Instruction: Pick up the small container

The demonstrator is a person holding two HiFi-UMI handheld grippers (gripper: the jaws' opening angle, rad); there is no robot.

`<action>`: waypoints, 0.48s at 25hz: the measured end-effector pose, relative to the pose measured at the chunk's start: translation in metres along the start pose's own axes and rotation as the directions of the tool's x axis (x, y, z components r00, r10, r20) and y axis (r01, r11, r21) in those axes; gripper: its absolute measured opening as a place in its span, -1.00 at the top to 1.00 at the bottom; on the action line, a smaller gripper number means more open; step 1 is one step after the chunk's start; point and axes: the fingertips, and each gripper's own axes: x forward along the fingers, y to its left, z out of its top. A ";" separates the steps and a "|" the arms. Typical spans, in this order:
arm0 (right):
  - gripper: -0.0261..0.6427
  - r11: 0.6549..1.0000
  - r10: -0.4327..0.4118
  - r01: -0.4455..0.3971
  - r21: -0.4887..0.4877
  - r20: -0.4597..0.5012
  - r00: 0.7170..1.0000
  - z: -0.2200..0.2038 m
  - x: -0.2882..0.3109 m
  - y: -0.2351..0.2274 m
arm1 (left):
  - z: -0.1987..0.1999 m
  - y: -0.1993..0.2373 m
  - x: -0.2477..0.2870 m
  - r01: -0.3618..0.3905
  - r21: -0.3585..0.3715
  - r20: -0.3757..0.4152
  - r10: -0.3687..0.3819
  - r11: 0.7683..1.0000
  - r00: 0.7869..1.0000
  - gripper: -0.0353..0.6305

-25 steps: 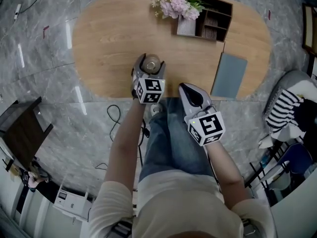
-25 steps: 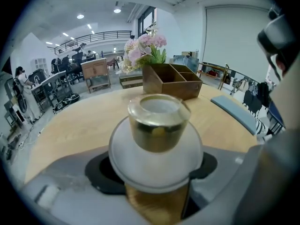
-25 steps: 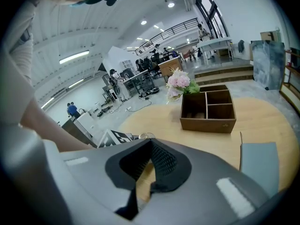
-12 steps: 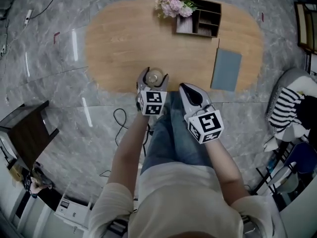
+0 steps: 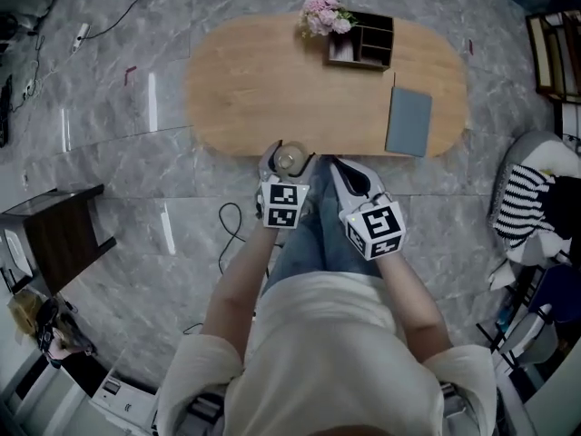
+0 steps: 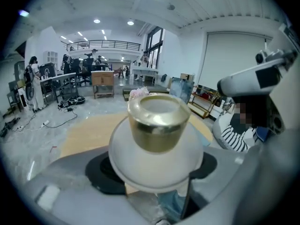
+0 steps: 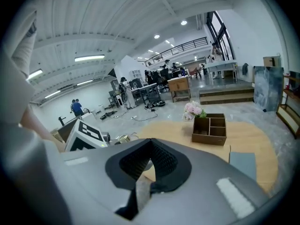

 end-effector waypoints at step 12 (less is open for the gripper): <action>0.93 0.998 0.002 0.003 -0.061 0.082 0.997 0.016 -0.074 0.075 | 0.042 -0.019 -0.137 -0.010 -0.092 0.148 0.024 0.996 0.989 -0.14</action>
